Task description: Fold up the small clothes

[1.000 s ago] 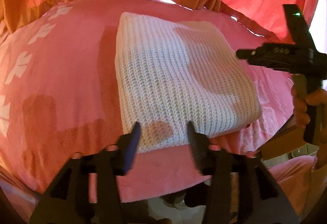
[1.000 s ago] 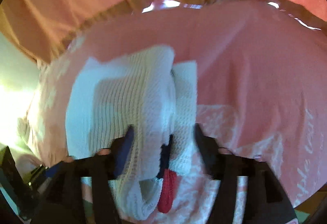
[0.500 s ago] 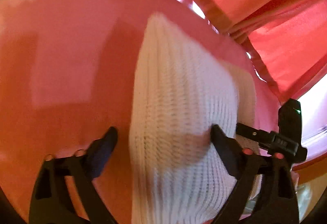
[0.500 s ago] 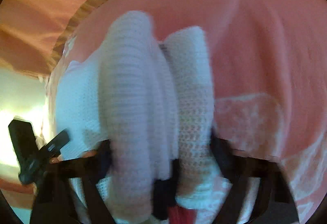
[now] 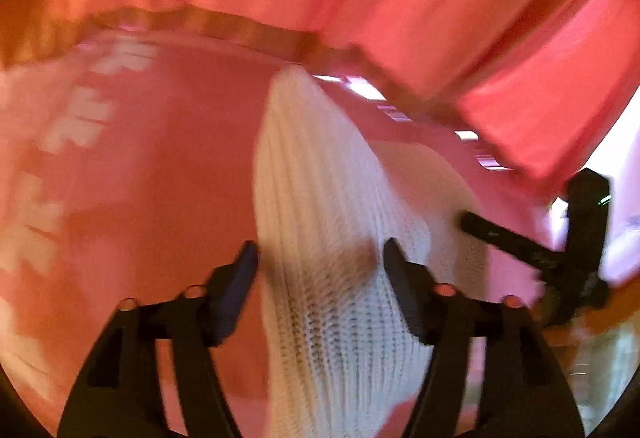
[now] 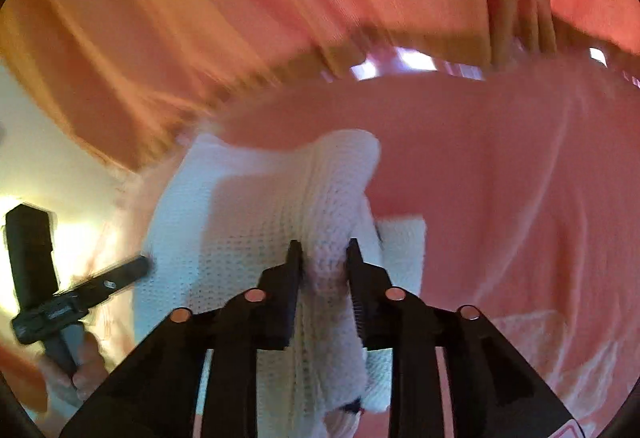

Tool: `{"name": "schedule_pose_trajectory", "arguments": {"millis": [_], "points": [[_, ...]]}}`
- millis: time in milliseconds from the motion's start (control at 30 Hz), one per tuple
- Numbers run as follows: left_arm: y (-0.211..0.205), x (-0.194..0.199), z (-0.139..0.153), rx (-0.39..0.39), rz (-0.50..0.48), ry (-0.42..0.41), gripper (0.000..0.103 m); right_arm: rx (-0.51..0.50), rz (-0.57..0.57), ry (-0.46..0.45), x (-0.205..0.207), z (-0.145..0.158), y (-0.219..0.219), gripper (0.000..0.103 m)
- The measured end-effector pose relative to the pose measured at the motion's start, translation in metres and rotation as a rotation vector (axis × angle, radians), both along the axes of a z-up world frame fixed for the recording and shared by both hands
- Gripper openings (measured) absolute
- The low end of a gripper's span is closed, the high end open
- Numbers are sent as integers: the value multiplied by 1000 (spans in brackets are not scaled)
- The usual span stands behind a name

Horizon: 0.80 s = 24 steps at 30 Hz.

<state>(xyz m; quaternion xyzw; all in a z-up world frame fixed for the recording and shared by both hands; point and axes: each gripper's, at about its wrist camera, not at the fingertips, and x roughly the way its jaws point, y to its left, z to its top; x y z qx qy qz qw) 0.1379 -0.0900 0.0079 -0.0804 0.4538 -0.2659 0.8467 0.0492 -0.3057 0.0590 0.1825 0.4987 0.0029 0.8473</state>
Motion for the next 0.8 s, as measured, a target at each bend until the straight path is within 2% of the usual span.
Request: {"name": "schedule_pose_trajectory", "arguments": {"millis": [33,100,133,200,267,333,367,400,467,533,600,633,667,700,733,767,800], "points": [[7,4,-14,43,23,-4,65,11,-10,52,2,-11,-3,29],[18,13,-40,67,51,100,65,44,-14,118,4,-29,0,45],[23,16,-46,45,52,146,65,34,-22,132,2,-31,3,55],[29,19,-47,-19,17,178,66,-15,-31,148,-7,-33,8,66],[30,18,-46,-30,-5,164,80,-40,-38,167,-11,-38,14,78],[26,16,-48,-25,-14,158,82,-18,-26,197,-14,-51,15,76],[30,15,-50,-16,-17,162,82,-8,-4,201,-13,-56,17,50],[27,16,-54,-5,-19,175,82,4,22,202,-11,-61,19,29],[26,18,-59,13,0,179,82,-10,34,168,-12,-55,22,18],[25,14,-53,10,4,159,82,-41,59,78,-25,-30,27,17],[27,7,-42,-5,-12,124,82,-15,56,15,-45,-9,23,17],[27,4,-39,8,-13,98,85,-23,38,31,-53,-12,18,17],[24,3,-39,27,-12,79,87,-48,14,84,-58,-25,13,17],[22,3,-40,49,-11,67,87,-76,-5,168,-60,-45,10,19],[18,6,-43,62,-12,74,87,-89,-3,248,-60,-64,10,26],[15,9,-48,67,-15,91,87,-93,13,269,-59,-74,12,30],[14,12,-53,53,-17,113,87,-113,14,245,-59,-70,13,35]]}}
